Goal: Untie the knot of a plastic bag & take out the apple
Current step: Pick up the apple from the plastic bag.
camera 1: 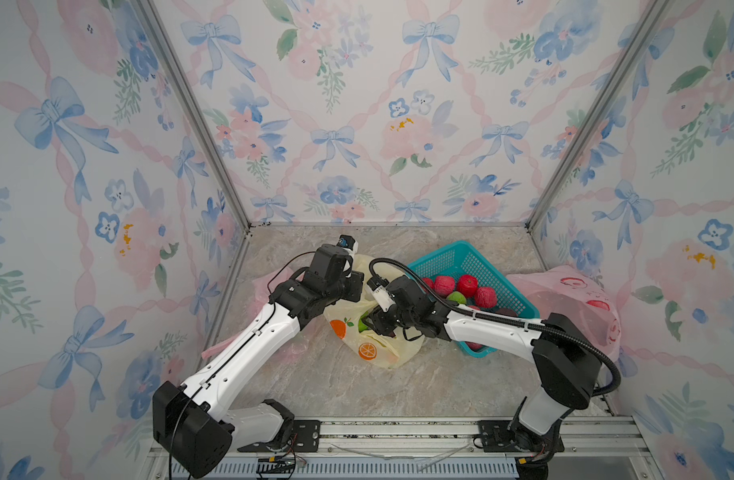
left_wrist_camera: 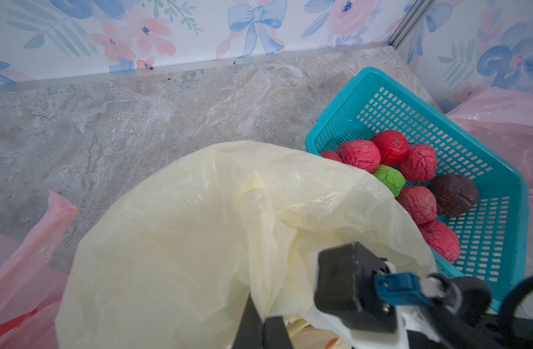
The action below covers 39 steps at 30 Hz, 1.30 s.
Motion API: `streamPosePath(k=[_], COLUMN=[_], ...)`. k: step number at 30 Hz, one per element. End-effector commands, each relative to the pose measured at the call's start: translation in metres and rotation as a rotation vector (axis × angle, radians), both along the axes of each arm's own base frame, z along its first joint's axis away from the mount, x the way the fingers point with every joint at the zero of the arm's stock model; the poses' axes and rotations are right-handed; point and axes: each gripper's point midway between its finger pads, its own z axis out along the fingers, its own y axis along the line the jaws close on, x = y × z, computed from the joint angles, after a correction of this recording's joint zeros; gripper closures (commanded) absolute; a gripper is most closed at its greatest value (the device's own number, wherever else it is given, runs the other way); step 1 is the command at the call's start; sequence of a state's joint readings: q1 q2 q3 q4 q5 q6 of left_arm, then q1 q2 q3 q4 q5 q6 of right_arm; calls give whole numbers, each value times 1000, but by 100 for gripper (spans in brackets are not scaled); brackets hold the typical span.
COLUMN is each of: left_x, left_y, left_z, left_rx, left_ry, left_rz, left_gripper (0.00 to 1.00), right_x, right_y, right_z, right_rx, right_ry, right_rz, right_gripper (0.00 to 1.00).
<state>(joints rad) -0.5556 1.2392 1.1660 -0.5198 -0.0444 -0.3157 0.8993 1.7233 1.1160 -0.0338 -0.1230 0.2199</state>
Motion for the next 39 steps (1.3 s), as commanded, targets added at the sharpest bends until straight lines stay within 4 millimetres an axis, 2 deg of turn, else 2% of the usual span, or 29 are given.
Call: streamPosePath(k=[1,10,14,18,23,30,34,37,39], left_x=[0,1,3,6,9,12,11,11,11], left_y=[-3,-6,-6,-3,-3,5,11,15,18], left_z=[0,-3,-5,-14,-32,-37,-42,-48,-50], left_rx=[-10,-4,8,24,36,15,15,20,20], left_ry=[-4,1,2,18,58,73,81,92,95], left_rz=[-8,-26,-27,-19,-17,-5,8,18,23], left_gripper=[100,100,100,100,100,100,100,100,100], right_x=[17,29,24,19,20,18,20,24,26], right_y=[11,38,50,57,67,85,87,81,76], right_z=[1,-18,-24,-41,-57,-71,-75,-68,-62], right_rx=[20,33,49,1,-36,-27,-27,-22,-13], right_ry=[-8,30,51,70,81,123,113,81,63], right_rz=[-72,-98,-64,-39,-32,4,-4,-19,-33], right_gripper=[43,17,14,14,18,27,40,55,60])
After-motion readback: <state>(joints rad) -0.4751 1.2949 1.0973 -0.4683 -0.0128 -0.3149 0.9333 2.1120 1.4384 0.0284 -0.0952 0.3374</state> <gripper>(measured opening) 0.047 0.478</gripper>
